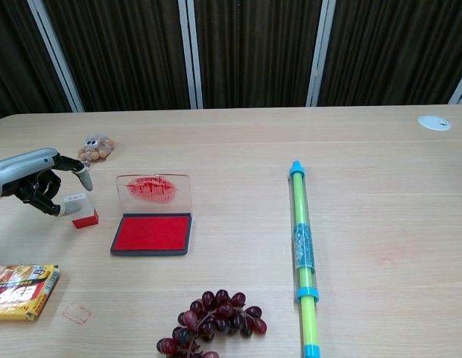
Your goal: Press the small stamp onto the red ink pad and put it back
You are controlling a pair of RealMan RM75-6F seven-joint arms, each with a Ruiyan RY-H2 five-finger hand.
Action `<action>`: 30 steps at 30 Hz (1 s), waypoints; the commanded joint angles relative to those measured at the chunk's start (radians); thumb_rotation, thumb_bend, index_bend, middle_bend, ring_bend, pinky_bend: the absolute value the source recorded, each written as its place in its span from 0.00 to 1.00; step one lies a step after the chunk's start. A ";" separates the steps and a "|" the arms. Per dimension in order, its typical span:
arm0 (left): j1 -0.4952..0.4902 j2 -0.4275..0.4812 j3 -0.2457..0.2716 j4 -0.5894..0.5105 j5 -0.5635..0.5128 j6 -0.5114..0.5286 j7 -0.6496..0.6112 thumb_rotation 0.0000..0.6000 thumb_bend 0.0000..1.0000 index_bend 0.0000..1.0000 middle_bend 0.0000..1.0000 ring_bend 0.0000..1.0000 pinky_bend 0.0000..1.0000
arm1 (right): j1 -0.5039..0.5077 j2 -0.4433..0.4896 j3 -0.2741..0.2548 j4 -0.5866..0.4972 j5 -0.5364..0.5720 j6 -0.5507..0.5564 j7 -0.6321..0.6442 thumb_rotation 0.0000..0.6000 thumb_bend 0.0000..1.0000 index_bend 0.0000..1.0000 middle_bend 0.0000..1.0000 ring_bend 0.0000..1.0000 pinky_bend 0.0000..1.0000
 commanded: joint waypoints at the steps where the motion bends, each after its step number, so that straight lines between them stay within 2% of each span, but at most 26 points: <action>1: 0.004 0.011 0.000 -0.009 0.004 0.012 0.013 1.00 0.24 0.36 0.26 0.69 0.78 | 0.000 0.001 0.000 -0.001 0.000 0.001 0.002 1.00 0.00 0.00 0.00 0.00 0.00; 6: 0.026 0.058 -0.009 -0.051 0.032 0.101 0.023 1.00 0.23 0.32 0.22 0.69 0.78 | -0.002 0.005 0.000 -0.005 -0.004 0.006 0.006 1.00 0.00 0.00 0.00 0.00 0.00; 10: 0.075 0.138 -0.025 -0.132 0.062 0.252 0.053 1.00 0.13 0.29 0.19 0.63 0.74 | -0.005 0.011 -0.002 -0.018 -0.020 0.021 0.009 1.00 0.00 0.00 0.00 0.00 0.00; 12: 0.109 0.182 -0.024 -0.187 0.066 0.313 0.087 1.00 0.05 0.26 0.15 0.52 0.63 | -0.007 0.016 -0.004 -0.024 -0.030 0.029 0.012 1.00 0.00 0.00 0.00 0.00 0.00; 14: 0.153 0.235 -0.018 -0.257 0.057 0.370 0.159 1.00 0.00 0.17 0.04 0.27 0.32 | -0.010 0.020 -0.007 -0.032 -0.041 0.037 0.019 1.00 0.00 0.00 0.00 0.00 0.00; 16: 0.195 0.291 -0.005 -0.342 0.040 0.403 0.235 1.00 0.00 0.06 0.00 0.07 0.08 | -0.012 0.025 -0.010 -0.037 -0.048 0.041 0.026 1.00 0.00 0.00 0.00 0.00 0.00; 17: 0.210 0.313 0.000 -0.381 0.031 0.412 0.269 1.00 0.00 0.02 0.00 0.01 0.02 | -0.013 0.027 -0.011 -0.039 -0.051 0.043 0.028 1.00 0.00 0.00 0.00 0.00 0.00; 19: 0.265 0.374 0.024 -0.485 0.014 0.459 0.362 1.00 0.00 0.00 0.00 0.00 0.00 | -0.014 0.032 -0.012 -0.047 -0.058 0.048 0.036 1.00 0.00 0.00 0.00 0.00 0.00; 22: 0.327 0.414 0.051 -0.575 0.015 0.532 0.444 1.00 0.00 0.00 0.00 0.00 0.00 | -0.014 0.037 -0.013 -0.057 -0.067 0.054 0.046 1.00 0.00 0.00 0.00 0.00 0.00; 28: 0.399 0.426 0.078 -0.642 0.070 0.646 0.541 1.00 0.00 0.00 0.00 0.00 0.00 | -0.013 0.043 -0.015 -0.062 -0.086 0.061 0.056 1.00 0.00 0.00 0.00 0.00 0.00; 30: 0.408 0.430 0.084 -0.656 0.071 0.643 0.538 1.00 0.00 0.00 0.00 0.00 0.00 | -0.013 0.043 -0.015 -0.064 -0.089 0.064 0.058 1.00 0.00 0.00 0.00 0.00 0.00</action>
